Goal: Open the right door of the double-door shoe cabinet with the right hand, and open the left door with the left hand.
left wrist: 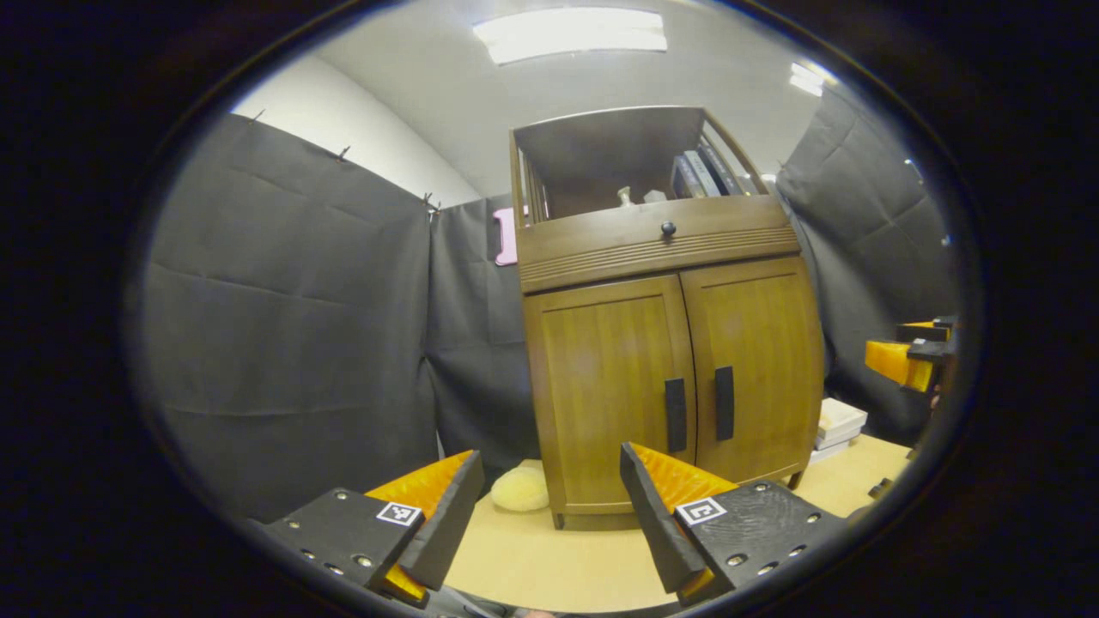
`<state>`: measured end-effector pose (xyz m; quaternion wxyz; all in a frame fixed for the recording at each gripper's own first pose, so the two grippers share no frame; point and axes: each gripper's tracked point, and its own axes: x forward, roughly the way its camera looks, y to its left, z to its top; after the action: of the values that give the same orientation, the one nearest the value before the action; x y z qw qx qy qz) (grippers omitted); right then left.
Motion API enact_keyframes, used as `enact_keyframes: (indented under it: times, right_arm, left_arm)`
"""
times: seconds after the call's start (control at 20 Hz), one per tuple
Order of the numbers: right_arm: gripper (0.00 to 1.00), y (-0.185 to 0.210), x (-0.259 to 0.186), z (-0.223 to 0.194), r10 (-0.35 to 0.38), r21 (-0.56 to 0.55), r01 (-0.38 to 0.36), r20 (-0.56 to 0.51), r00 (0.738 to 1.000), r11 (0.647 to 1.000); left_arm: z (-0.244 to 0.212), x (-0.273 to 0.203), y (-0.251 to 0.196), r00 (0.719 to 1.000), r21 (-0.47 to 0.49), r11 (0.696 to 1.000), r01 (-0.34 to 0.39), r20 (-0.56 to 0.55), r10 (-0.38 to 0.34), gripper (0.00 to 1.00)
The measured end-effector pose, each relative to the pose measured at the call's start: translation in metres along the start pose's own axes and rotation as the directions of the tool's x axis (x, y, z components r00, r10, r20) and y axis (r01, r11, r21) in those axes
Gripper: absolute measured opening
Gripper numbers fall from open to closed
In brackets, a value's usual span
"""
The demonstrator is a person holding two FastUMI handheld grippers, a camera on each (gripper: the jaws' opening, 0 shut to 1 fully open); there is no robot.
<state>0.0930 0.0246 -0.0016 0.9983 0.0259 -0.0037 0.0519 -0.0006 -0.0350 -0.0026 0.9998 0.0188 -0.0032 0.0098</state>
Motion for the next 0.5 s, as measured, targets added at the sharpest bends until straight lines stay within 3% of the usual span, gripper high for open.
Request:
enact_keyframes:
  times: [0.15, 0.5]
  right_arm:
    - [0.97, 0.024, 0.03, -0.002, 0.022, 0.055, -0.021, -0.018, 1.0, 0.998]
    - [0.97, 0.058, 0.097, -0.013, 0.009, 0.069, -0.006, -0.051, 0.999, 0.998]
  left_arm:
    - [-0.008, 0.002, 0.005, 1.0, -0.008, 1.0, -0.001, -0.012, 0.001, 0.92]
    - [-0.015, 0.006, 0.009, 1.0, -0.005, 1.0, -0.021, -0.019, 0.021, 0.92]
